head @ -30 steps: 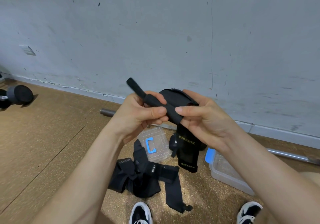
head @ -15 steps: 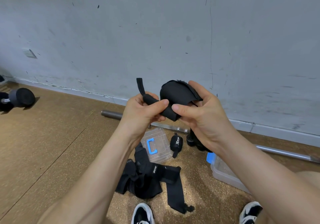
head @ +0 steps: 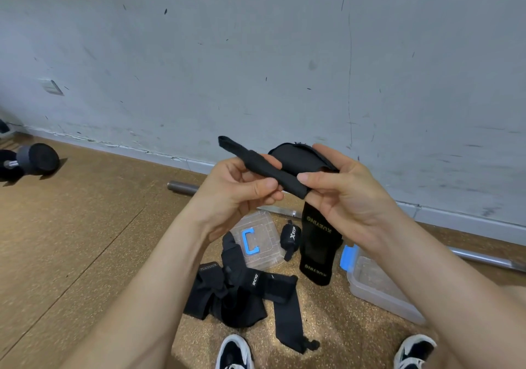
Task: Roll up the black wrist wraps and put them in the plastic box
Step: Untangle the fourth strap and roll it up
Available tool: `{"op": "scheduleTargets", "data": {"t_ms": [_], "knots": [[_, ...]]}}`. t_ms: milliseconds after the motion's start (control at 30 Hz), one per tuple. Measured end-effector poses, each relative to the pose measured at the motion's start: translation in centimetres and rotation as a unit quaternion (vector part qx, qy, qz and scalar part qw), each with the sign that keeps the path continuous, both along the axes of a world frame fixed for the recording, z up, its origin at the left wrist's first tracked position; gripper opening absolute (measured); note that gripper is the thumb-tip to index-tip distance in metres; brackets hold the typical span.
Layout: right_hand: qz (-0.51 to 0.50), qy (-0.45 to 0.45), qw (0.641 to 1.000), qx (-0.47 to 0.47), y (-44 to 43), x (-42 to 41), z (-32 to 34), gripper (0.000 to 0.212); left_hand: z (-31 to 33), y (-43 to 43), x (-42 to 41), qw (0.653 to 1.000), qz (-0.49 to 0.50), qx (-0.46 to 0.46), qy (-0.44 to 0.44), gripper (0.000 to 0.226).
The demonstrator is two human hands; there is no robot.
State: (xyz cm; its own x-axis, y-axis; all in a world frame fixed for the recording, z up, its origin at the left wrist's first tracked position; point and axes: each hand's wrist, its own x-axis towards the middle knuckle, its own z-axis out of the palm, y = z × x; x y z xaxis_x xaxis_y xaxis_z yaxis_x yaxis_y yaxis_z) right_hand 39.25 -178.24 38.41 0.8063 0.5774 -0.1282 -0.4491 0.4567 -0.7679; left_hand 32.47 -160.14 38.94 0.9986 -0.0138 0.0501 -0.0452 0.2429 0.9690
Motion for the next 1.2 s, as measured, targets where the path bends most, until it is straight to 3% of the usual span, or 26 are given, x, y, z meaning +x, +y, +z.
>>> {"op": "scheduleTargets", "data": {"t_ms": [133, 433, 567, 700, 833, 1067, 1200], "knots": [[0.028, 0.004, 0.999, 0.015, 0.3, -0.2, -0.4, 0.082, -0.4, 0.2, 0.2, 1.0, 0.0, 0.022, 0.011, 0.039], [-0.068, -0.061, 0.995, -0.04, 0.3, -0.6, 0.3, 0.084, -0.3, 0.5, 0.1, 0.996, -0.022, 0.081, 0.037, 0.055], [-0.069, -0.067, 0.995, -0.034, 0.4, -0.7, 0.4, 0.085, 0.1, -0.2, 0.2, 0.994, 0.016, 0.102, 0.039, 0.03], [-0.057, -0.108, 0.992, -0.042, 0.4, -0.8, 0.5, 0.093, 0.3, -1.7, 0.4, 0.99, 0.114, 0.065, 0.049, 0.04], [-0.054, -0.142, 0.986, -0.065, 0.5, -0.8, 0.4, 0.11, 0.5, -2.3, 0.5, 0.986, 0.159, 0.036, 0.028, 0.033], [-0.032, -0.217, 0.968, -0.118, 0.3, -0.6, 0.7, 0.096, 0.3, -2.8, 0.5, 0.982, 0.174, 0.053, 0.045, 0.034], [-0.009, -0.18, 0.978, -0.102, 0.2, -0.3, 0.7, 0.09, 0.6, -3.2, 0.5, 0.989, 0.118, 0.018, 0.092, 0.018]]}}
